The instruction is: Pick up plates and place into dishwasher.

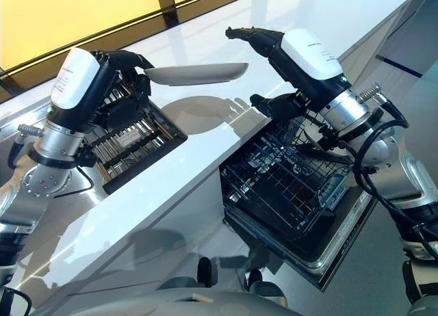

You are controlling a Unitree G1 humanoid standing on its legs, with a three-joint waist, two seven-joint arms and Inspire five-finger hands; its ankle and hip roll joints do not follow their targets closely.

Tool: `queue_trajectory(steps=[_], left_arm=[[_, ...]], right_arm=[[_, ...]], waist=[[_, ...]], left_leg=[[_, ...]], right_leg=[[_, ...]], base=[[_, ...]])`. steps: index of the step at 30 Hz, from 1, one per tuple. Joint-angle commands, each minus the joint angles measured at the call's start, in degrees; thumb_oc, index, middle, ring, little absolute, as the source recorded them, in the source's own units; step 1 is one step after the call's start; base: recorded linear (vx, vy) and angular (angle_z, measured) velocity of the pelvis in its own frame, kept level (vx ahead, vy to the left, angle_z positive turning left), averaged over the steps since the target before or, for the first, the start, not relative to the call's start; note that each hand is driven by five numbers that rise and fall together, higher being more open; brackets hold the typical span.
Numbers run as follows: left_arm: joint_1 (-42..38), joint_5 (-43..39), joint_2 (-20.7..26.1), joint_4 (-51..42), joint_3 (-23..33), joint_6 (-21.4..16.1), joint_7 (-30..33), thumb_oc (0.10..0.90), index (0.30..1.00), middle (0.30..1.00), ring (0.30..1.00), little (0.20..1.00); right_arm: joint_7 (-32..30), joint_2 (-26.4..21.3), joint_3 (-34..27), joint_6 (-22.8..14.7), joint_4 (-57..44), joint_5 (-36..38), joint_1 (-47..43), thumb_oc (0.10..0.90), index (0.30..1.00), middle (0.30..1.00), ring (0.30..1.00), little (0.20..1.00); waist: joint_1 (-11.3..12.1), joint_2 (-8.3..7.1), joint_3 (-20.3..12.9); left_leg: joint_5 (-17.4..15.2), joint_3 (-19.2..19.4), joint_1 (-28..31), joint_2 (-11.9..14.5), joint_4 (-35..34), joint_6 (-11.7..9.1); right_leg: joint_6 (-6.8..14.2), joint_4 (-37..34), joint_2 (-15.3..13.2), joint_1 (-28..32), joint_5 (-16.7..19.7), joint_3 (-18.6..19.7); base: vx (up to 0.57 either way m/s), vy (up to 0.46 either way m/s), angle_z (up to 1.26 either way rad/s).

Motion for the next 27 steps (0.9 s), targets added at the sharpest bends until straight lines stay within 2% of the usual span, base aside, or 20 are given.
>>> queue_trajectory(steps=[1, 7, 15, 22, 27], left_arm=[[-8.68, -3.39, 2.98, -1.95, -1.47, -2.82, 2.36, 0.1, 0.3, 0.3, 0.3, 0.2], [-8.88, -3.41, 2.36, -2.68, -3.08, -3.24, 1.04, 0.1, 0.3, 0.3, 0.3, 0.2], [-8.77, -3.9, 2.2, -3.46, -3.75, -4.64, 0.11, 0.1, 0.3, 0.3, 0.3, 0.2], [-10.2, -2.7, 2.05, -3.96, -4.83, -6.02, 2.52, 0.1, 0.3, 0.3, 0.3, 0.2], [-10.13, -3.03, 2.23, -5.06, -4.12, -6.69, 3.24, 0.1, 0.3, 0.3, 0.3, 0.2]], right_arm=[[-2.32, -3.56, 0.83, -3.38, -3.95, 1.2, -9.83, 0.8, 0.9, 0.9, 0.9, 0.9], [-2.73, -3.17, 2.77, -3.97, -4.12, 1.04, -11.67, 0.8, 0.9, 0.9, 0.9, 0.9], [5.72, -2.74, 5.22, -0.57, -4.56, 9.18, -12.03, 0.8, 0.9, 0.9, 0.9, 0.9], [7.79, -1.47, 7.75, 2.12, -2.79, 8.24, -13.14, 0.8, 0.9, 0.9, 0.9, 0.9], [9.21, -1.74, 8.29, 5.57, -1.95, 9.02, -12.68, 0.8, 0.9, 0.9, 0.9, 0.9]], waist=[[1.33, 0.53, -6.22], [1.77, 0.45, -6.29], [2.11, 0.25, -6.29], [2.3, 0.15, -6.3], [2.32, 0.06, -6.29]], left_leg=[[-10.13, -0.66, 4.34, -2.95, 0.47, 0.54], [-10.13, -0.88, 4.29, -2.98, 0.45, 0.62], [-9.9, -1.07, 4.12, -2.95, 0.39, 0.59], [-9.82, -0.99, 4.0, -2.92, 0.32, 0.51], [-9.65, -0.99, 3.96, -2.88, 0.26, 0.47]], right_leg=[[1.07, 7.61, 3.88, -2.54, -6.71, -1.59], [1.17, 7.72, 3.82, -2.59, -6.74, -1.8], [1.23, 7.96, 3.58, -2.75, -6.72, -2.41], [1.26, 7.86, 3.45, -2.79, -6.64, -2.7], [1.31, 7.95, 3.34, -2.85, -6.58, -2.78]], base=[[0.0, 0.0, 0.0], [0.0, 0.0, 0.0], [0.0, 0.003, 0.05], [0.0, 0.003, 0.03], [0.0, 0.0, 0.0]])
